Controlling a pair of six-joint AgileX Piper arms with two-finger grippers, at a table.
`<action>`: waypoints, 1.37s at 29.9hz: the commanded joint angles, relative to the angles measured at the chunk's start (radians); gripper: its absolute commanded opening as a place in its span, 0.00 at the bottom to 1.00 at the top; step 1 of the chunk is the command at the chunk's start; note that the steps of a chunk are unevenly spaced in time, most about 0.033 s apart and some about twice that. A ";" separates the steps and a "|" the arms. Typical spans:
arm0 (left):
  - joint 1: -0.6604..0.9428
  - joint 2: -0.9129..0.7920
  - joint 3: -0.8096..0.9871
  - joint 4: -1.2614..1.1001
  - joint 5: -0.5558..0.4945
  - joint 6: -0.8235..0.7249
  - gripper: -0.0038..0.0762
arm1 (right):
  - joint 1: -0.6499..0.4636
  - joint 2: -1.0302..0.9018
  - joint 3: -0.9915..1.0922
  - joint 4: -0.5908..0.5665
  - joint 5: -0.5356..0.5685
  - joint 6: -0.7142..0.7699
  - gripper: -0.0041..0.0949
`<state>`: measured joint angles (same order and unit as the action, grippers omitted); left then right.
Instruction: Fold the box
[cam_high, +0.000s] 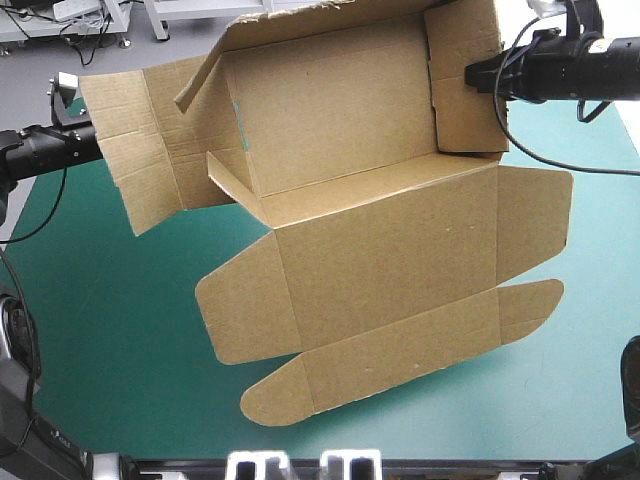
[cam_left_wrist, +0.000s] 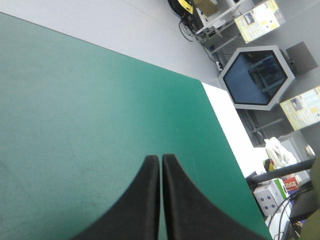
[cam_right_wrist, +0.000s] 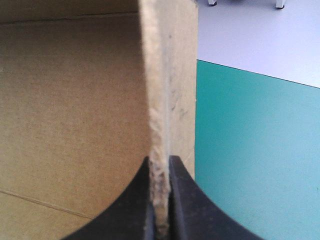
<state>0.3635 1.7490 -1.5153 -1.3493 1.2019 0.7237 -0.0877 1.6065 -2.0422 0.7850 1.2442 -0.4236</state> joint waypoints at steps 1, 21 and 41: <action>-0.046 -0.079 -0.033 -0.100 0.101 0.014 0.05 | -0.010 -0.043 -0.032 0.072 -0.043 0.011 0.02; -0.084 -0.260 -0.033 -0.114 0.096 -0.040 0.05 | -0.008 0.005 -0.030 0.060 -0.148 0.010 0.02; -0.228 -0.282 -0.033 -0.152 0.079 -0.059 0.05 | -0.008 0.056 -0.030 0.087 -0.189 -0.016 0.02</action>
<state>0.1497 1.5116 -1.5153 -1.3934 1.2245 0.6623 -0.0877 1.7061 -2.0422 0.7928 1.1274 -0.4423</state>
